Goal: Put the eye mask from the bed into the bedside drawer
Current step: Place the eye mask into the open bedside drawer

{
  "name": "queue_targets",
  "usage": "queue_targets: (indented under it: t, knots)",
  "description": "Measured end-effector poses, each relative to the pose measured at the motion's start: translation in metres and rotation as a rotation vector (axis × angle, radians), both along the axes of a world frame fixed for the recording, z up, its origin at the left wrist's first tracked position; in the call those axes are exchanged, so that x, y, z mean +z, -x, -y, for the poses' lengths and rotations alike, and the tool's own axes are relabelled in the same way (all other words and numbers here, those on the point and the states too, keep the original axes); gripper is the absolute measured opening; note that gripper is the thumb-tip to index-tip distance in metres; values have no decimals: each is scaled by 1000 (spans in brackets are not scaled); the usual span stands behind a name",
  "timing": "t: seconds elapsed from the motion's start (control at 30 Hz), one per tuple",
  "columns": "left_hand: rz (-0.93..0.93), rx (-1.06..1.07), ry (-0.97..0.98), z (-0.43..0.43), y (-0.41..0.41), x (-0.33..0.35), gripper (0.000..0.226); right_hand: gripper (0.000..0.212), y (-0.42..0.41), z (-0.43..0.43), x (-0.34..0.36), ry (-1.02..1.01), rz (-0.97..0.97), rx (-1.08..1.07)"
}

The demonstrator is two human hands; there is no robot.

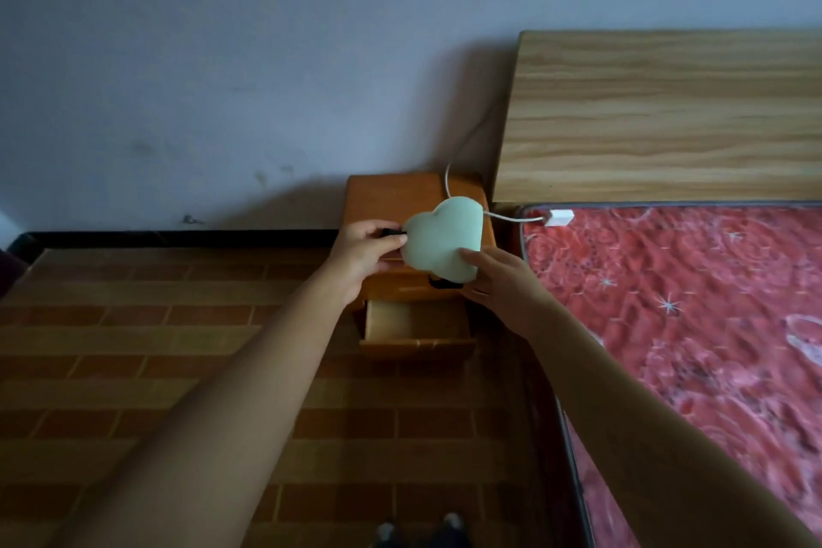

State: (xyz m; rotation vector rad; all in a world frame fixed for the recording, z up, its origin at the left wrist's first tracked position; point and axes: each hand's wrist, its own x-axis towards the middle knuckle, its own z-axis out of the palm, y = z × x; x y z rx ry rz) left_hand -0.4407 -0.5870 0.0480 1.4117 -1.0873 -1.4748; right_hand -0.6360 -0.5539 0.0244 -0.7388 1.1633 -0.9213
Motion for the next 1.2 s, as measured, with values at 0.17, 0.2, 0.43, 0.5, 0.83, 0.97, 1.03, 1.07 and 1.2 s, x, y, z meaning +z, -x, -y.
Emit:
queue_targets:
  t: [0.17, 0.2, 0.43, 0.5, 0.83, 0.97, 1.03, 1.07, 1.2]
  knots:
    - [44, 37, -37, 9, 11, -18, 18, 32, 16, 21, -14, -38, -86, -6]
    - [43, 47, -44, 12, 13, -22, 19, 39, 19, 26, -18, -51, -95, -9]
    - [186, 59, -21, 38, 19, -64, 26, 35, 25, 58, -58, -58, -160, -70]
    - [222, 47, -8, 46, 19, -82, 25, 33, 22, 66, -76, -63, -180, -102]
    - [134, 160, -11, 121, -12, -247, 19, 36, -16, 136, -233, -79, -174, -113]
    - [74, 216, -29, 141, -27, -345, 22, 33, -34, 159, -328, -66, -199, -131]
    - [92, 202, -29, 147, -35, -392, 24, 28, -40, 166, -374, -63, -207, -119]
    - [123, 184, -22, 149, -39, -414, 26, 26, -42, 168, -396, -59, -207, -114]
    - [303, 131, 69, 168, -56, -479, 33, 27, -48, 177, -464, -49, -213, -99]
